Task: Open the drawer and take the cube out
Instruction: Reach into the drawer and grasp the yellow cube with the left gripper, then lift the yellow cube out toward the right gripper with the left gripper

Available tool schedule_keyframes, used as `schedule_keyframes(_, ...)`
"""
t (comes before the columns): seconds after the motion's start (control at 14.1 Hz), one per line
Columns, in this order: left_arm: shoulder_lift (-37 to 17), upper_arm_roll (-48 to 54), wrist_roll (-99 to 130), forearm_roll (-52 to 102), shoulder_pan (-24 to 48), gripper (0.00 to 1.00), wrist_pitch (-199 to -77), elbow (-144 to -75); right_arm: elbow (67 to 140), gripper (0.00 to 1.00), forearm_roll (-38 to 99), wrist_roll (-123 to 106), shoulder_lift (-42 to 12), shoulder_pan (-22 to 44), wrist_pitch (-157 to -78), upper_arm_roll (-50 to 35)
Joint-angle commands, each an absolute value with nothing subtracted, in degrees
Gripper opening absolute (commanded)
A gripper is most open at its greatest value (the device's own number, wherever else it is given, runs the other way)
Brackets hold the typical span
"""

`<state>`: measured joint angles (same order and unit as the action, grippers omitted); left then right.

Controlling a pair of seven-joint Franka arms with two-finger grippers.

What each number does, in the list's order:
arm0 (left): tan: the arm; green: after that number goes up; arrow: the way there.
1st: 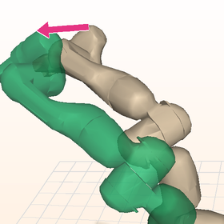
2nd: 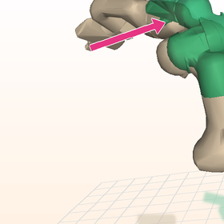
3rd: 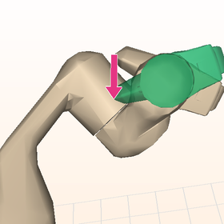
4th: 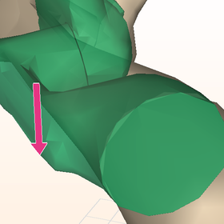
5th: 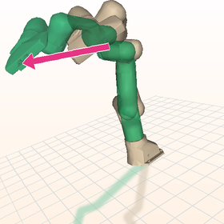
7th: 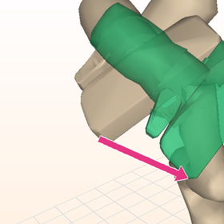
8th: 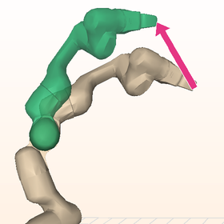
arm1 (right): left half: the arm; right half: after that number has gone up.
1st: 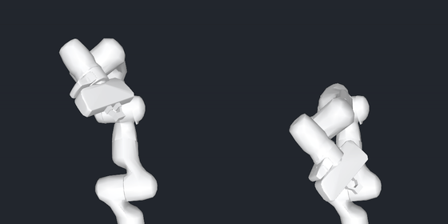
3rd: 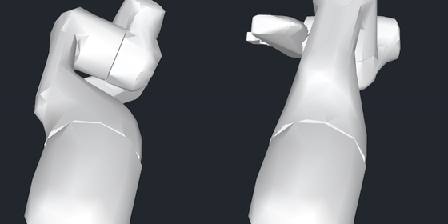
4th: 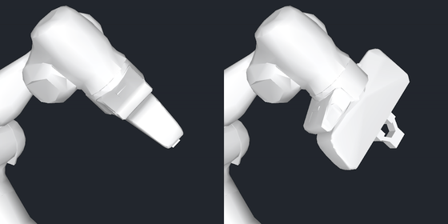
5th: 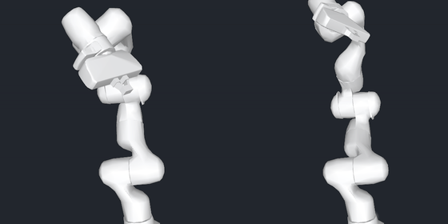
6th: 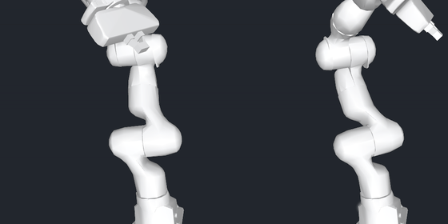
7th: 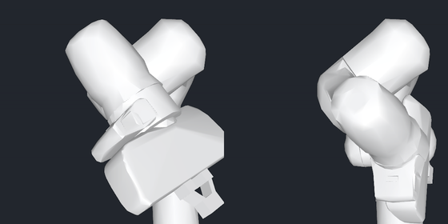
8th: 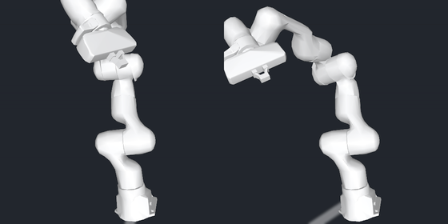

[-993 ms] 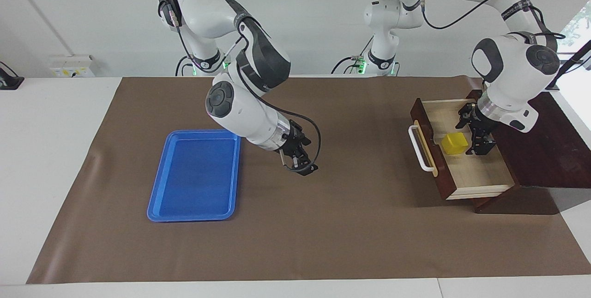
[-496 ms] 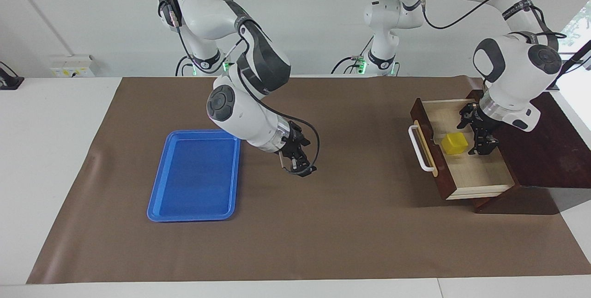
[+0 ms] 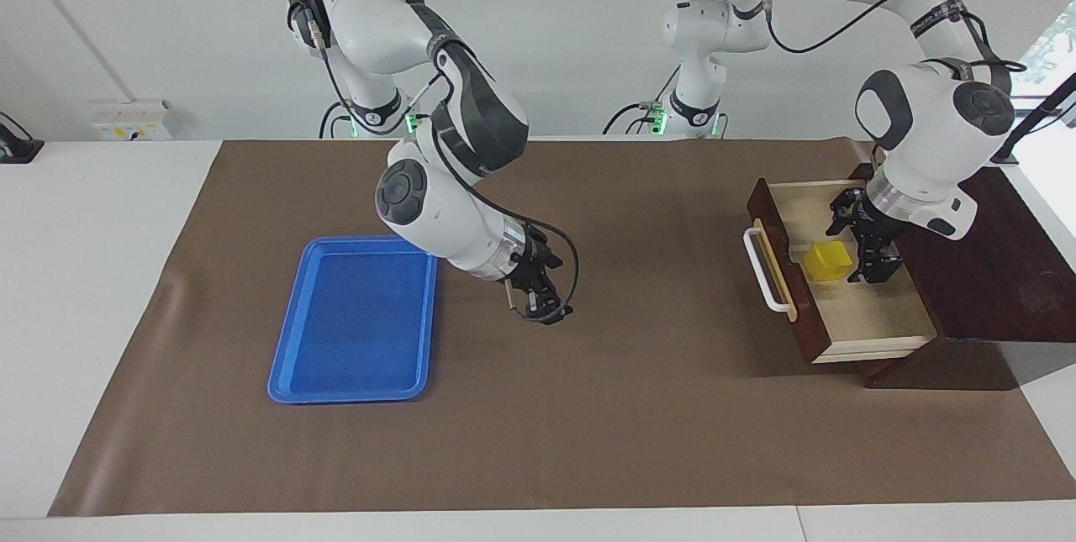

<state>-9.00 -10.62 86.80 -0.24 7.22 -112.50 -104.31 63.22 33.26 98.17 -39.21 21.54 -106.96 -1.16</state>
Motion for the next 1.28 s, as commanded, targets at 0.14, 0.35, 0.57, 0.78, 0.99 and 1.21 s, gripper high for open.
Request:
schedule_keyframes(0.14,-8.0,-10.99,87.54,0.26,7.56,0.0,-113.03,-104.77,65.65,0.87,31.99,99.23,-37.79,22.41,-108.9,-0.7)
schedule_keyframes(0.35,-9.4,-10.81,87.8,0.53,7.65,0.0,-109.62,-100.04,65.65,0.87,31.9,99.23,-37.79,22.41,-108.9,-0.79)
schedule_keyframes(0.57,-11.25,-9.5,88.42,0.62,7.91,0.0,-101.8,-92.05,65.65,0.87,31.9,99.14,-37.79,22.41,-108.98,-0.79)
schedule_keyframes(0.78,-12.65,-6.96,93.31,0.97,8.0,0.0,-94.59,-84.93,65.65,0.87,31.9,99.05,-37.79,22.41,-108.9,-0.79)
schedule_keyframes(0.99,-14.76,-2.21,102.45,0.35,8.96,0.0,-88.95,-79.73,66.88,0.87,31.9,98.35,-37.09,22.24,-108.81,-0.7)
schedule_keyframes(1.21,-14.59,2.18,112.11,0.44,9.67,0.0,-90.43,-79.8,67.06,0.87,31.9,98.17,-37.0,22.24,-108.81,-0.7)
